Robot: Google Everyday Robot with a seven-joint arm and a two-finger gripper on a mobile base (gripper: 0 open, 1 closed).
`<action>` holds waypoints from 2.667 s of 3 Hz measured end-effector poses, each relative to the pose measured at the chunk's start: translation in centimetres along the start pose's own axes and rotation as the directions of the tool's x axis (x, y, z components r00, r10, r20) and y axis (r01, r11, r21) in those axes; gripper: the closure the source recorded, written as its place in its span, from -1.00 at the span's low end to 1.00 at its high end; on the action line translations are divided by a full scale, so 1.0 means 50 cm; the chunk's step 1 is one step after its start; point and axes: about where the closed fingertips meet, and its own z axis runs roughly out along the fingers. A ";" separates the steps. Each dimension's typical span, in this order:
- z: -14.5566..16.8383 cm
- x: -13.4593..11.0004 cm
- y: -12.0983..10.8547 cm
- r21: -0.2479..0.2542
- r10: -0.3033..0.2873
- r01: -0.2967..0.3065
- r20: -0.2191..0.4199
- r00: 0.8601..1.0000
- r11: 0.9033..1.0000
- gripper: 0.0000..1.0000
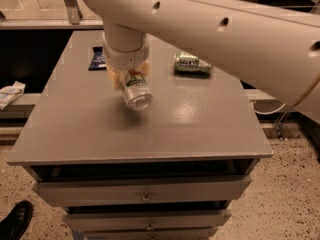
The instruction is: Pick 7up can
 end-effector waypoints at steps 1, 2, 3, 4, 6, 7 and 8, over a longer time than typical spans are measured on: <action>-0.032 0.000 -0.050 -0.105 -0.066 0.084 0.170 0.983 0.991 1.00; -0.029 -0.002 -0.027 -0.341 -0.005 0.152 0.395 0.919 0.928 1.00; -0.076 -0.072 -0.046 -0.417 0.107 0.212 0.621 0.776 0.884 1.00; -0.089 -0.077 -0.033 -0.387 0.071 0.247 0.648 0.759 0.888 1.00; -0.112 -0.081 -0.035 -0.421 0.085 0.336 0.719 0.689 0.843 1.00; -0.117 -0.085 0.000 -0.410 0.046 0.480 0.795 0.605 0.775 1.00; -0.103 -0.076 0.035 -0.316 -0.033 0.601 0.868 0.496 0.734 1.00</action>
Offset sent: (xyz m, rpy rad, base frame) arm 0.0435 -0.0147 0.0984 0.6548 -0.6963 0.5252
